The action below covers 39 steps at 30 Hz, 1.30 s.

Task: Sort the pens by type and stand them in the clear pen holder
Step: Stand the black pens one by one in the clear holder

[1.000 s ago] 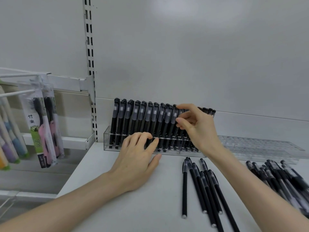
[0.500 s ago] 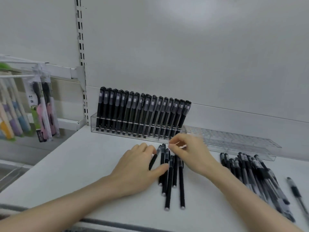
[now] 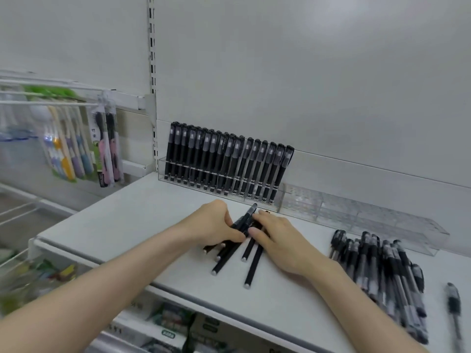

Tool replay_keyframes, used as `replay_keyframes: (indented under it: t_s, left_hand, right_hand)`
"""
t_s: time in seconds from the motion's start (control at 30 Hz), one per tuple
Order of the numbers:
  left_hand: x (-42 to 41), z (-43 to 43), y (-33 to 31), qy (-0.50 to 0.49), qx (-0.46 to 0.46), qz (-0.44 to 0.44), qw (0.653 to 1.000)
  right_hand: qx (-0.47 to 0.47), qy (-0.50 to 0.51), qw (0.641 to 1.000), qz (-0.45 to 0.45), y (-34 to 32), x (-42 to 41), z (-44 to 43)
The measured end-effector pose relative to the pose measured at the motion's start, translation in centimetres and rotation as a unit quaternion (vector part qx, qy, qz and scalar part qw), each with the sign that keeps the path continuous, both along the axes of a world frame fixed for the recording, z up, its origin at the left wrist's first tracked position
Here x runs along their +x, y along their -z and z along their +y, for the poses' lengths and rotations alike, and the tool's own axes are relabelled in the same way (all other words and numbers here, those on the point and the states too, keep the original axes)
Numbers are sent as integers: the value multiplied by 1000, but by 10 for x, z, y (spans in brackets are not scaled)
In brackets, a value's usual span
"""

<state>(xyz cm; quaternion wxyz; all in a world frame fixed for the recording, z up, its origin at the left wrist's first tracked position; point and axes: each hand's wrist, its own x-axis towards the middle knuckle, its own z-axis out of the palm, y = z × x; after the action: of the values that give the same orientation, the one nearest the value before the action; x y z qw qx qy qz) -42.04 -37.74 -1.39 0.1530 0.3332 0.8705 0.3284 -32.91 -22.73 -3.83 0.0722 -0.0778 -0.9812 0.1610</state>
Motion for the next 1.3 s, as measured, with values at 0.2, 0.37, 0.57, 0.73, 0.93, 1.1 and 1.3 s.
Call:
replay_keyframes:
  t_s: [0.2, 0.37, 0.57, 0.73, 0.93, 1.1, 1.3]
  left_hand:
    - [2, -14, 4, -26, 71, -23, 997]
    - [10, -35, 0, -6, 235, -53, 971]
    - [2, -32, -12, 38, 333, -92, 938]
    - [-27, -19, -17, 88, 342, -115, 929]
    - [-71, -5, -17, 106, 331, -66, 935]
    - [-89, 4, -11, 139, 362, -31, 921]
    - [-92, 4, 12, 136, 373, -52, 916]
  right_hand:
    - [-25, 17, 999, 32, -10, 7, -6]
    - [-239, 32, 960, 144, -35, 8, -21]
    - [-499, 4, 825, 266, -62, -7, -33]
    - [-472, 5, 818, 330, -72, -30, -34]
    - [-372, 49, 815, 442, -84, -62, -27]
    - [-240, 98, 829, 495, -80, -87, -24]
    - [-205, 112, 832, 503, -74, -105, -24]
